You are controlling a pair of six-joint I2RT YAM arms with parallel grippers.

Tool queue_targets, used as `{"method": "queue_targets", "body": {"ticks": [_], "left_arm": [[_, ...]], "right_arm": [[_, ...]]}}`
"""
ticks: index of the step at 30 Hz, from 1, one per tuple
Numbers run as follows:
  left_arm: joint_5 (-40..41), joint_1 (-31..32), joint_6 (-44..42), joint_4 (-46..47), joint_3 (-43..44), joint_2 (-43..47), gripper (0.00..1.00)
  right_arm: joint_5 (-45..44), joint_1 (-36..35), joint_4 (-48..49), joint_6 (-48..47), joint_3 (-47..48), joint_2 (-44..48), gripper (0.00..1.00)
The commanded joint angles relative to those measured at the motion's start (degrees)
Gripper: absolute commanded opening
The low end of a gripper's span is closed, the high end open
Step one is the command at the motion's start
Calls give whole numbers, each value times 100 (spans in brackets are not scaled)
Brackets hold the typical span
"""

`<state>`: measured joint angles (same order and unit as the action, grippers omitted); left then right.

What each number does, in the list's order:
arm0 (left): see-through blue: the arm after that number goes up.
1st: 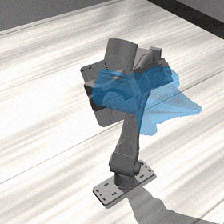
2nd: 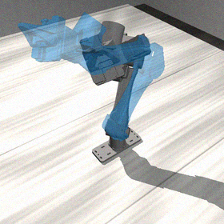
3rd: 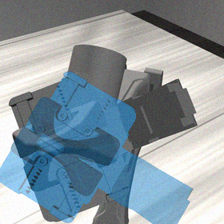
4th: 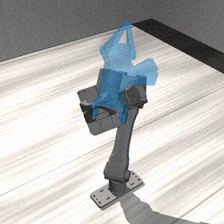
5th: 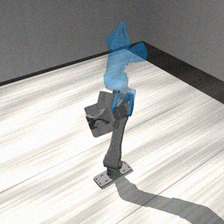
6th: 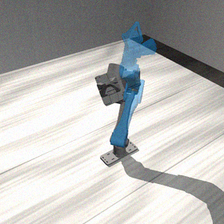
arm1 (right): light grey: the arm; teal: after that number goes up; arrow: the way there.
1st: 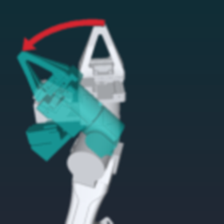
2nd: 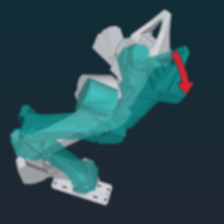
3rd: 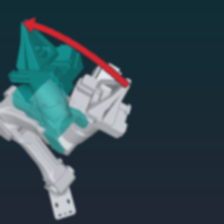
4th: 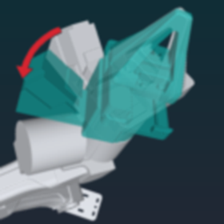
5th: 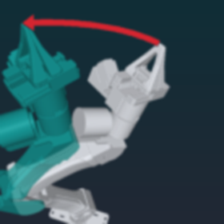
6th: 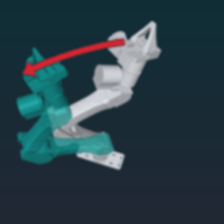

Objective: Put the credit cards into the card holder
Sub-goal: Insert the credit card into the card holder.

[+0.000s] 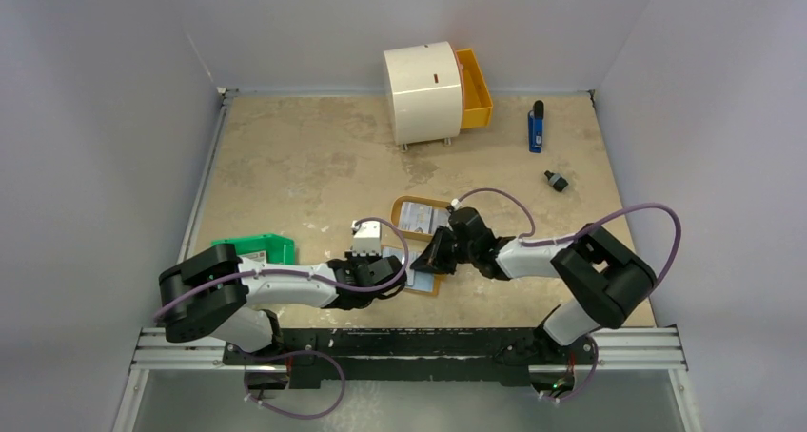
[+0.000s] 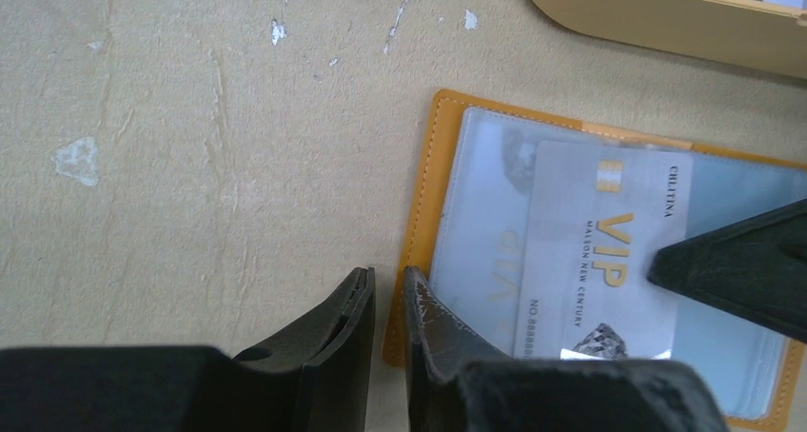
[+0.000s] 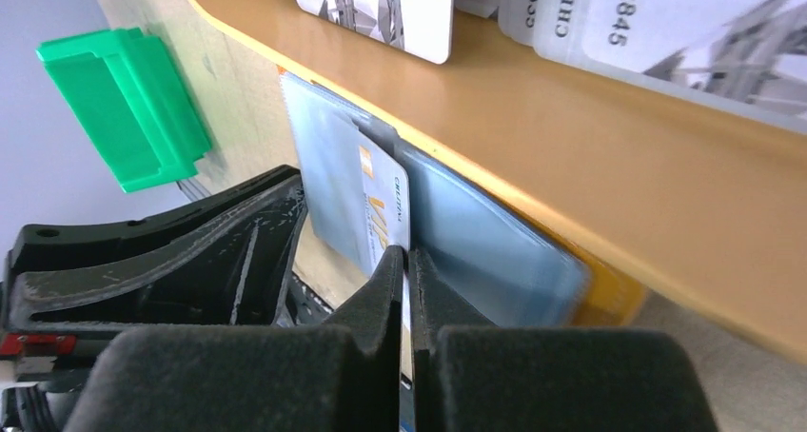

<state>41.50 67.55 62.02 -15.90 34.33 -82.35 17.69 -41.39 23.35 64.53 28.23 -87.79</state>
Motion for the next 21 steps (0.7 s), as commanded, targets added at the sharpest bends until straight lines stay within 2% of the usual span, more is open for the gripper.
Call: {"method": "queue_targets", "body": {"ticks": [1, 10, 21], "left_arm": [[-453, -14, 99, 387, -136, -53, 17], [-578, -14, 146, 484, -180, 11, 15], [-599, 48, 266, 549, -279, 180, 14]], "right_arm": [[76, -228, 11, -37, 245, -227, 0], [-192, -326, -30, 148, 265, -140, 0], [-877, -401, 178, 1069, -215, 249, 0]]}}
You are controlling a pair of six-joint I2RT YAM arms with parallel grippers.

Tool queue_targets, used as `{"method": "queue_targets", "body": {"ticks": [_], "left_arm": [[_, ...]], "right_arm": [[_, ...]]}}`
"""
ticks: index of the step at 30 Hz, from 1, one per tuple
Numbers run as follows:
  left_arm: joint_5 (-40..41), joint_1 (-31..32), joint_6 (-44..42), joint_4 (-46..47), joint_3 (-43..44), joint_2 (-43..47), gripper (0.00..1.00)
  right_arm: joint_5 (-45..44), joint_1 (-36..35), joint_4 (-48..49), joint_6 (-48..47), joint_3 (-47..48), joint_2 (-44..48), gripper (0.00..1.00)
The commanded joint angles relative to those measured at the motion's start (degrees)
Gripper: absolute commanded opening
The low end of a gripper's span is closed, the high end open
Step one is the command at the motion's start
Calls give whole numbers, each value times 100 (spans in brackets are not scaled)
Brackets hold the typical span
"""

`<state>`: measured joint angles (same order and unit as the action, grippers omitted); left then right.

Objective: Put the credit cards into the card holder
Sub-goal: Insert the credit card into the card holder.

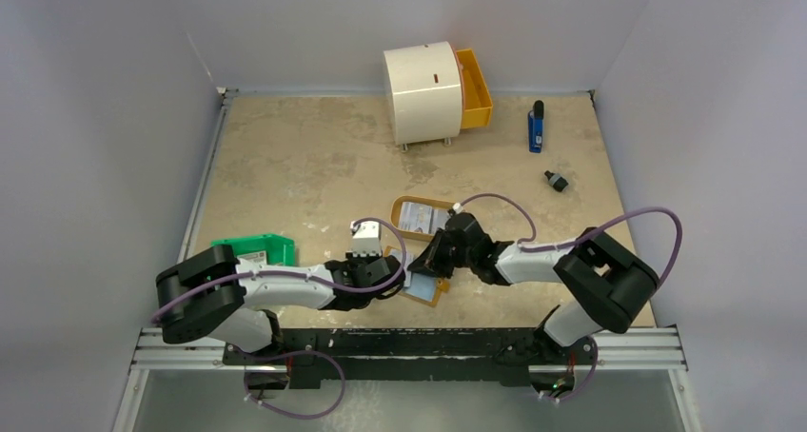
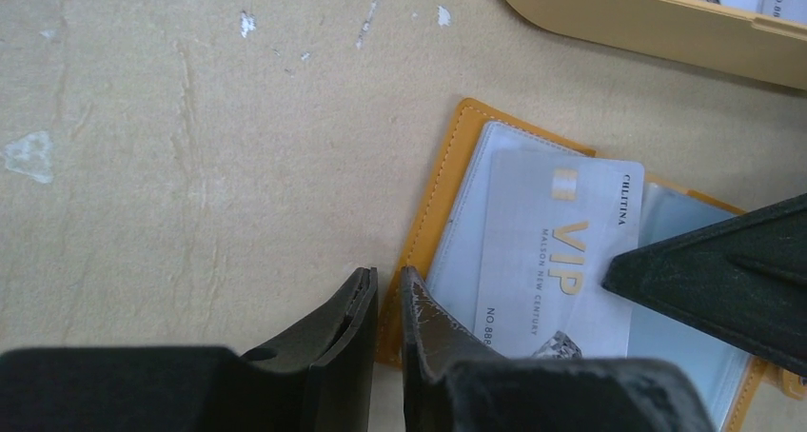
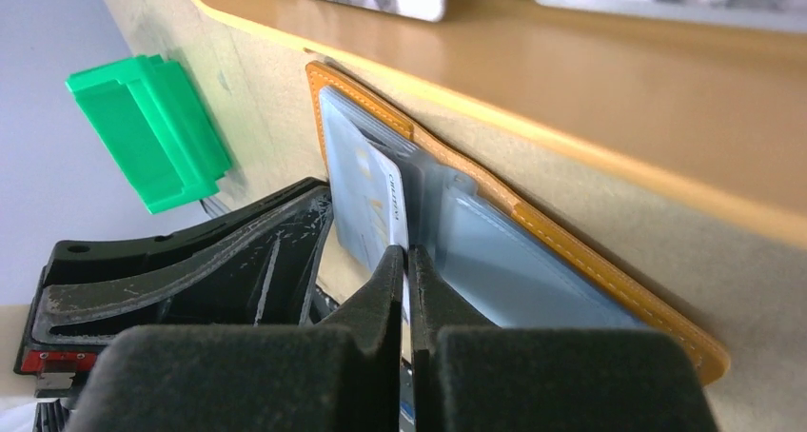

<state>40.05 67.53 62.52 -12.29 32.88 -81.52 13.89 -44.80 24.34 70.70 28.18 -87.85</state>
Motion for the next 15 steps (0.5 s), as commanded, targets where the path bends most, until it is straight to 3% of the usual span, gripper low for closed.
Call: {"method": "queue_targets", "body": {"ticks": [1, 15], "left_arm": [[-455, 50, 221, 198, -146, 115, 14], [-584, 93, 107, 436, -153, 88, 13]], "right_arm": [[-539, -64, 91, 496, -257, 300, 0], [-424, -260, 308, 650, 1, -58, 0]]}}
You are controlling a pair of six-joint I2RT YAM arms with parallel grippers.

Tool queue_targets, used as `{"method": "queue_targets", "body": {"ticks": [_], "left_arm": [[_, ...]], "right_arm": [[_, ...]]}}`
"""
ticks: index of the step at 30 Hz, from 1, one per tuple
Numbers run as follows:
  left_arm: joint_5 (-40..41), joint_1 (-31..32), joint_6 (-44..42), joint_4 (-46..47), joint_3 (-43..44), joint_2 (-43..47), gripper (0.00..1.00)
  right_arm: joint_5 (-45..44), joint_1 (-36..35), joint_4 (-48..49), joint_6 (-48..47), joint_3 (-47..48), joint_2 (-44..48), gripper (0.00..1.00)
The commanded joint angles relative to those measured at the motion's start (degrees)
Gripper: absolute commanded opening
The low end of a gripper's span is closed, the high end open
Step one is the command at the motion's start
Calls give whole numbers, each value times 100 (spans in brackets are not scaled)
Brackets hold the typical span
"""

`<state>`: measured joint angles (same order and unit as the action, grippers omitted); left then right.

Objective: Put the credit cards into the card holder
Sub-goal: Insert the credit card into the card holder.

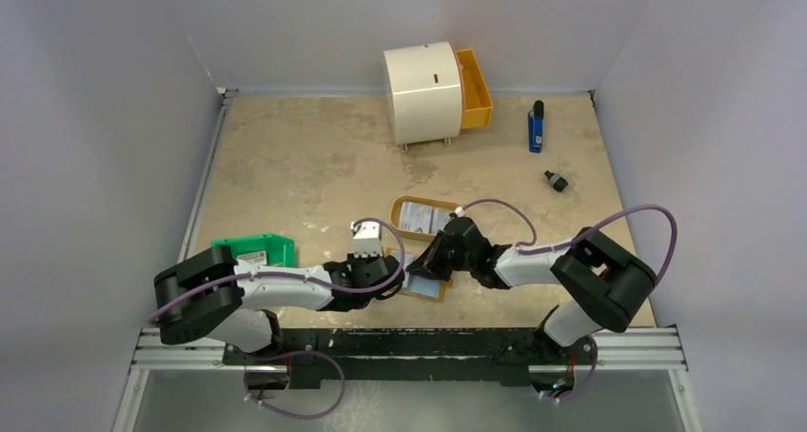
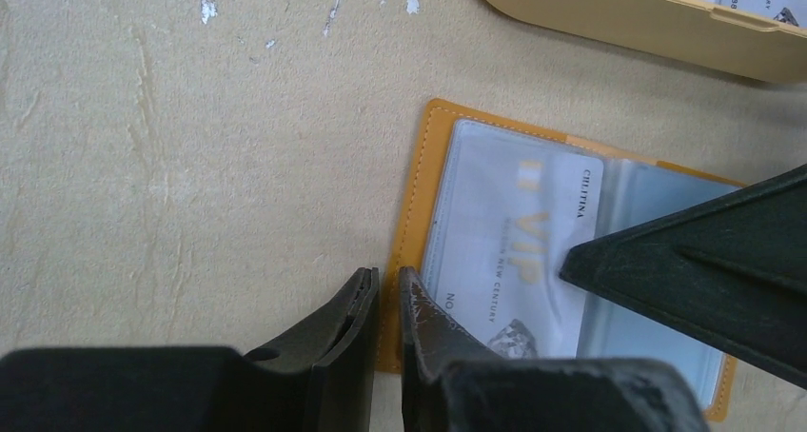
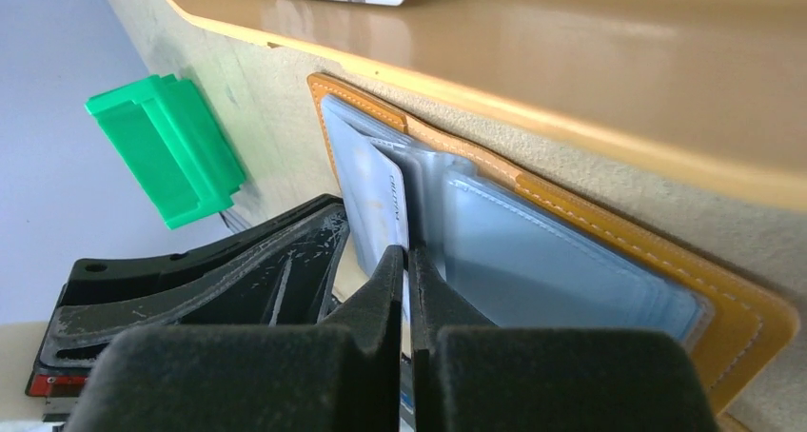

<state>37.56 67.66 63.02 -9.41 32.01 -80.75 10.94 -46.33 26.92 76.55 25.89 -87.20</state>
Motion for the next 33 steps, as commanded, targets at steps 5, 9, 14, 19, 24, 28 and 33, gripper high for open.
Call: {"method": "queue_targets", "body": {"ticks": [5, 9, 14, 19, 24, 28, 33], "left_arm": [[-122, 81, 164, -120, -78, 178, 12], [38, 81, 218, -285, -131, 395, 14], [127, 81, 219, -434, -134, 551, 16], [237, 81, 219, -648, -132, 842, 20], [380, 81, 228, -956, -153, 1371, 26], [625, 81, 270, -1211, -215, 1866, 31], [859, 81, 403, -1379, -355, 2225, 37]], "right_arm": [[-144, -131, -95, -74, 239, -5, 0], [-160, -138, -341, -252, 280, 140, 13], [-170, -132, -702, -488, 403, 309, 40], [-297, -131, -1684, -916, 644, 829, 50], [-723, -141, -3586, -1677, 1104, 1838, 58], [-1266, -156, -4939, -2498, 1391, 2131, 59], [-1551, -187, -5498, -2850, 1434, 1939, 61]]}}
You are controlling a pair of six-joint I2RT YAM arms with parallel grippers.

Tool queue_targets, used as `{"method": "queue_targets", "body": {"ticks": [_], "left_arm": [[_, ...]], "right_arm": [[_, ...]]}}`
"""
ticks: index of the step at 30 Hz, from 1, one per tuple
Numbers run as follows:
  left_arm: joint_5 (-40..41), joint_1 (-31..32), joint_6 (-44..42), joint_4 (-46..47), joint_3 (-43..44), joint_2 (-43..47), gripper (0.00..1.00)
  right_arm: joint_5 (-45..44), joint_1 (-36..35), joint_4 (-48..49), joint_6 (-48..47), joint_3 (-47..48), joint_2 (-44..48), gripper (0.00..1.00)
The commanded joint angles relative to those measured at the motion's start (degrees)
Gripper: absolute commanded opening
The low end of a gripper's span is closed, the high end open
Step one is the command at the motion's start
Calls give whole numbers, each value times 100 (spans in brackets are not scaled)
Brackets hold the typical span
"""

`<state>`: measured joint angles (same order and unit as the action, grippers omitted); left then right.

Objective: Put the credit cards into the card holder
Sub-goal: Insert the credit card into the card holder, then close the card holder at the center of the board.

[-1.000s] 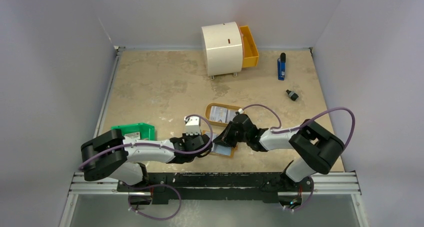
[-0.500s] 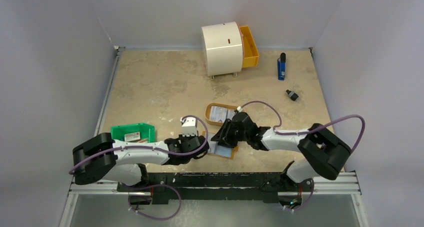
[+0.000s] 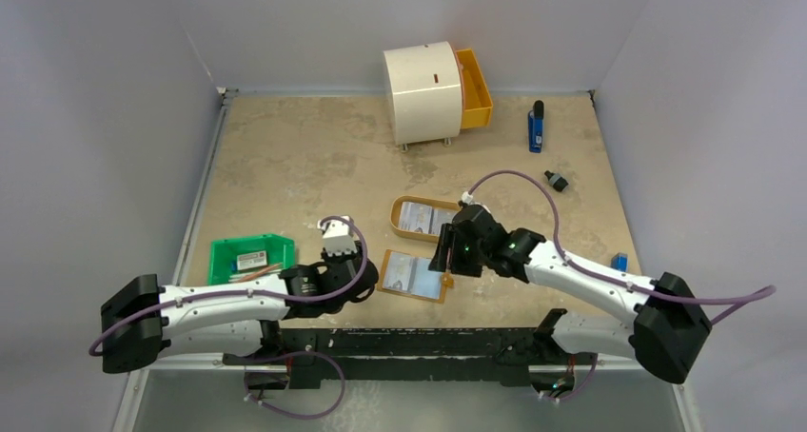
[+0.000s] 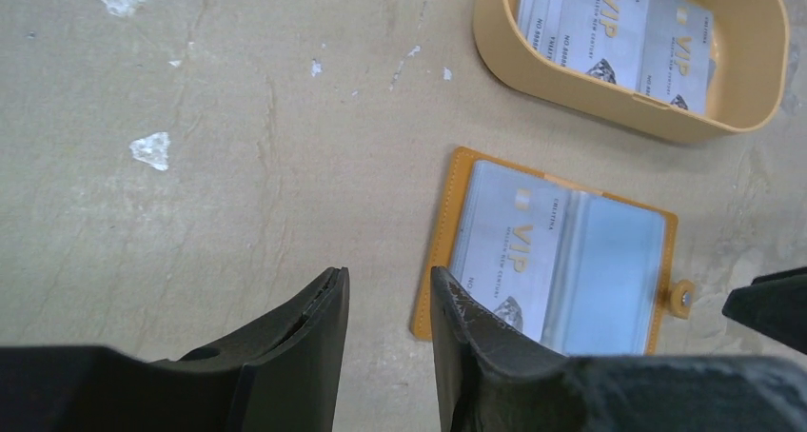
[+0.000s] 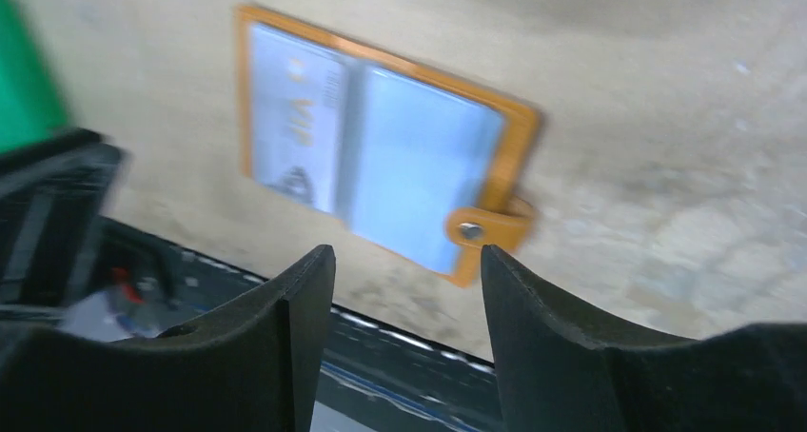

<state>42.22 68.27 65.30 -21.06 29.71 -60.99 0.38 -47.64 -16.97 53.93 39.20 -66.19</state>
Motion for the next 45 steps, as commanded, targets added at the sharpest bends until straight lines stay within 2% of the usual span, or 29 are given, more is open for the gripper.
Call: {"method": "queue_targets", "body": {"ticks": [1, 8, 12, 14, 22, 24, 30, 35, 39, 45], "left_arm": [[405, 15, 196, -219, -145, 278, 37], [337, 15, 281, -241, -160, 176, 38], [339, 15, 306, -324, -161, 251, 38], [348, 17, 317, -373, -161, 307, 38], [393, 15, 285, -370, -137, 320, 38], [386, 17, 267, -333, -115, 279, 37], [205, 15, 92, -44, -83, 164, 36], [31, 16, -23, 359, -137, 19, 35], [-16, 15, -60, 537, -136, -87, 34], [-292, 14, -2, 1031, -343, -267, 34]], "right_arm": [[-470, -72, -1052, -614, 112, -215, 61], [-584, -213, -868, -697, 401, -1079, 64], [-842, -237, -917, -689, 471, -1338, 58], [-977, -233, -997, -659, 452, -1317, 51], [-1474, -233, -1454, -542, 368, -703, 7], [-1519, -233, -1563, -548, 377, -512, 0], [-1343, -237, -1682, -1207, 596, 242, 0], [-602, -237, -1433, -1961, 928, 510, 0], [116, -237, -836, -2148, 1088, 679, 0], [611, -236, 139, -2054, 905, 589, 0]]}}
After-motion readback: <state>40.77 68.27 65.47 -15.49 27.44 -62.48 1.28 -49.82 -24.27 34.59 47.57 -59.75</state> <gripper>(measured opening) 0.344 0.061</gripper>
